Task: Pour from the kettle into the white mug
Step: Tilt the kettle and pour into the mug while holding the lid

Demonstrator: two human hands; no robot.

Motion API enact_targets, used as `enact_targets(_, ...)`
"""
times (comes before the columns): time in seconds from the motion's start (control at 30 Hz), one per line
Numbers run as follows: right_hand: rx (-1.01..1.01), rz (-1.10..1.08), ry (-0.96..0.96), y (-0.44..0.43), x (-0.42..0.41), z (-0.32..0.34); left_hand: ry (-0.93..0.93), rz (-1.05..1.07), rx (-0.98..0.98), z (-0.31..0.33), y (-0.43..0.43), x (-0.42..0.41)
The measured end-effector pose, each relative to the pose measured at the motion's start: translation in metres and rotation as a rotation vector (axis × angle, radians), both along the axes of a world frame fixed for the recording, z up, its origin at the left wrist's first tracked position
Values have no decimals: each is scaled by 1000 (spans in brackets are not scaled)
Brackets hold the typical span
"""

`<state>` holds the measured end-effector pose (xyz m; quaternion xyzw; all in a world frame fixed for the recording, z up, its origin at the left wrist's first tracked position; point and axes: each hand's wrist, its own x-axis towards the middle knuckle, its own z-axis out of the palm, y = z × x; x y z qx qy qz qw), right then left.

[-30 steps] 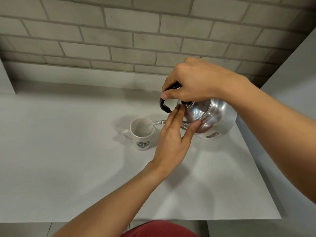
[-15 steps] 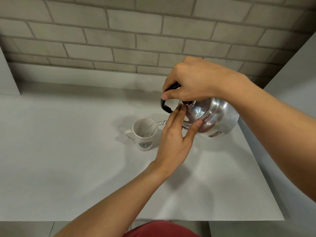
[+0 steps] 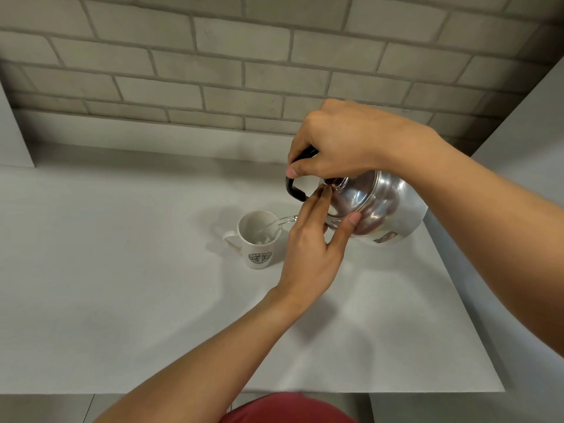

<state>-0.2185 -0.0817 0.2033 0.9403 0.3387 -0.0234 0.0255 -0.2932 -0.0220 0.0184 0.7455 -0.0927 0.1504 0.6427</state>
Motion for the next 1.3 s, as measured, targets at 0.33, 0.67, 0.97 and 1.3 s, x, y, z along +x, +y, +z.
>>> enact_targets(0.33,-18,-1,1,6,-3,0,-8,8,1,2,2,-2)
enact_targets(0.67,-14,-2,-17,7,0,-3,13,-3,-20,1,5,-5)
enact_targets(0.97,-27,19,-31,12,1,-4,-3,2,-37,0,8,-4)
enact_targets(1.3,182,-40,-36,-23,-1,-22,5,-44,203,-7,20,-3)
